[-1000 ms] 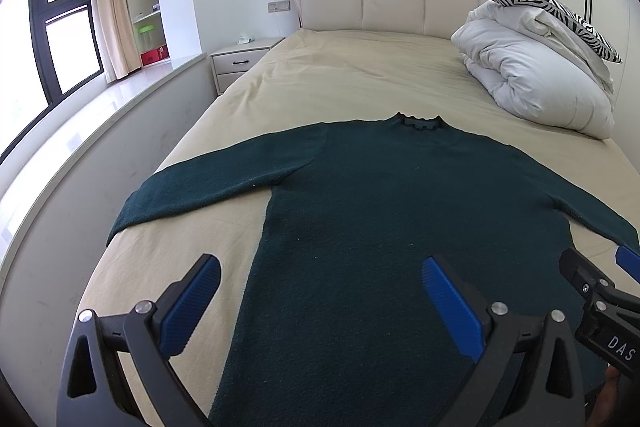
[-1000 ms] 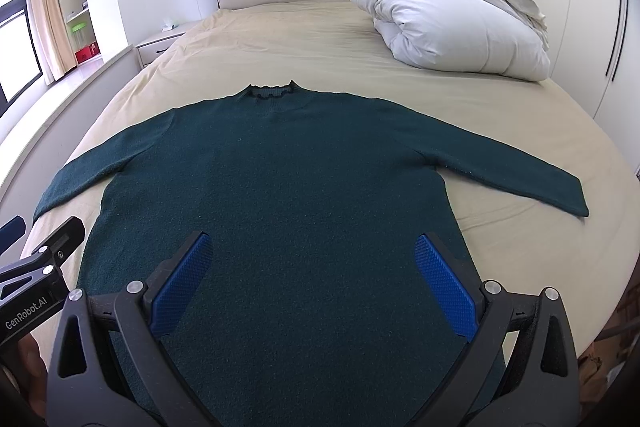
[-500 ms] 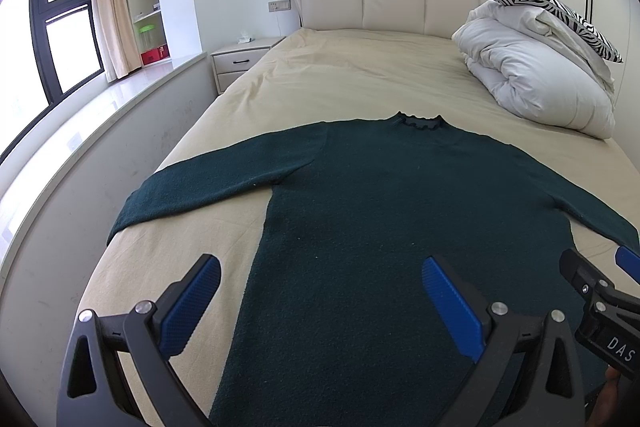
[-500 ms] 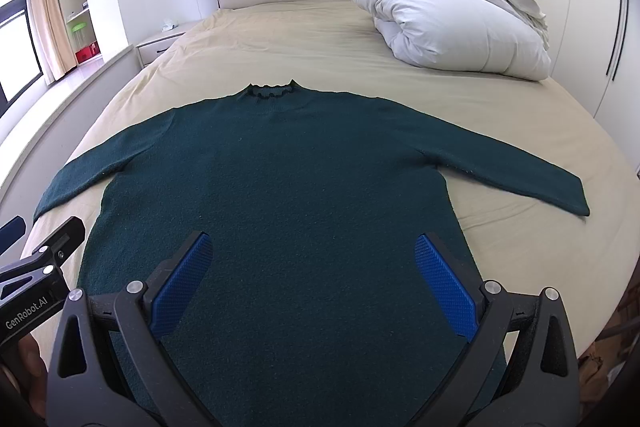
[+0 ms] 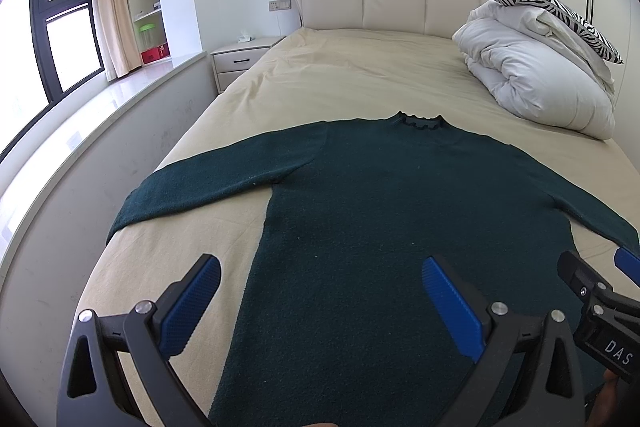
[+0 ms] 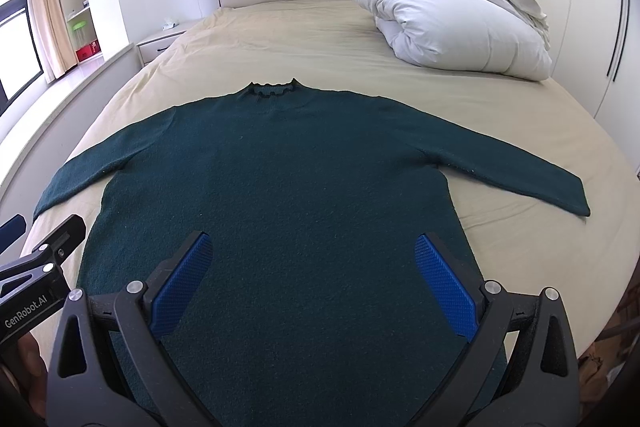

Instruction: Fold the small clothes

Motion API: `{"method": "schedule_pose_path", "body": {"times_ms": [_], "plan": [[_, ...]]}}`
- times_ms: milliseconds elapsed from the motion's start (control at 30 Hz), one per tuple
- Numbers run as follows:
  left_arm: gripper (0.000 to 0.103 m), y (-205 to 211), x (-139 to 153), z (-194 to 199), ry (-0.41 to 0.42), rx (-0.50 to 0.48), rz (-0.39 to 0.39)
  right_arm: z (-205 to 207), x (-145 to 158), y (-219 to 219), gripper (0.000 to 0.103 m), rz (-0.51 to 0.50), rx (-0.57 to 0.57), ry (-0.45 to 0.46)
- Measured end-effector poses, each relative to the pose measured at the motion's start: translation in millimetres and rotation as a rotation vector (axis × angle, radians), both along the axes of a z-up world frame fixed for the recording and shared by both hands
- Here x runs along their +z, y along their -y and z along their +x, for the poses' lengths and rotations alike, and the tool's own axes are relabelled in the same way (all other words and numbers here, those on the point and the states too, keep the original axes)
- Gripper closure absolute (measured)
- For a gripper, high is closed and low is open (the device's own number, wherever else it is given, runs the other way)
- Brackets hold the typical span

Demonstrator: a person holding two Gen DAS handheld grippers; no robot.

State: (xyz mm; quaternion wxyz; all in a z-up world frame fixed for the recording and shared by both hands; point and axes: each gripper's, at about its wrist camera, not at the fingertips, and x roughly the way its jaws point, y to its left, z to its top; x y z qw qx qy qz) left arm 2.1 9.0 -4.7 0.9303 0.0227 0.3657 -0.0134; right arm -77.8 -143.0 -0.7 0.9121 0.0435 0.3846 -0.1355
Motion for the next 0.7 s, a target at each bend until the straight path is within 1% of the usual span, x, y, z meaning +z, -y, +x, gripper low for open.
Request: {"method": "schedule_pose_path", "body": {"times_ms": [700], "plan": [[0.0, 0.6, -0.1, 1.2, -0.002, -0.002, -0.001, -1.3, -2.0, -4.6, 0.0, 0.002, 0.001, -0.002]]}}
